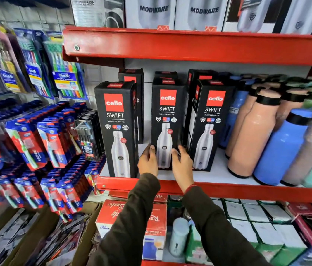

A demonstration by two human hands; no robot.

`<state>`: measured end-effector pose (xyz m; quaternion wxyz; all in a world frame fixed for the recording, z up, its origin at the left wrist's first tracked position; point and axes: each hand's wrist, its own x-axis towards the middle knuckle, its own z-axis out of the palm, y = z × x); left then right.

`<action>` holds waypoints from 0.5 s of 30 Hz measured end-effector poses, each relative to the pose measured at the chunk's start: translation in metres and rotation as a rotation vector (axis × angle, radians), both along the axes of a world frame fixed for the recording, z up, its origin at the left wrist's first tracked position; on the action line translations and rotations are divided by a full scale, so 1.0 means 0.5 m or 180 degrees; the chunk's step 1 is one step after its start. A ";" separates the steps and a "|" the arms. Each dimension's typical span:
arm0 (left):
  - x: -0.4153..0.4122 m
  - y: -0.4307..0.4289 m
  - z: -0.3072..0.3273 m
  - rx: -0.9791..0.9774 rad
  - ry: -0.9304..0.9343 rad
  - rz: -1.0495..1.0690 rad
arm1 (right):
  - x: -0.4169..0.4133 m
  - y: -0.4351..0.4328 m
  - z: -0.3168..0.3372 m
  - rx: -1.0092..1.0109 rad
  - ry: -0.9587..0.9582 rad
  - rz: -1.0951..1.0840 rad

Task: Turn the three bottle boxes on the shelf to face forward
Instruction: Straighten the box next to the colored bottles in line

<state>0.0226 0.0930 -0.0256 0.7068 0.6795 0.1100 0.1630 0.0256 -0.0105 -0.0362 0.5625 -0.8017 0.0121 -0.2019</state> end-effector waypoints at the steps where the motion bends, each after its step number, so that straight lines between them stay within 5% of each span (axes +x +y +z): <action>1: -0.004 0.000 -0.002 0.0019 -0.0010 0.0022 | -0.005 -0.001 0.000 0.0002 -0.0025 0.0021; 15: -0.088 0.018 -0.024 0.0219 -0.0209 0.0122 | -0.099 -0.007 -0.013 0.0142 -0.0238 0.0280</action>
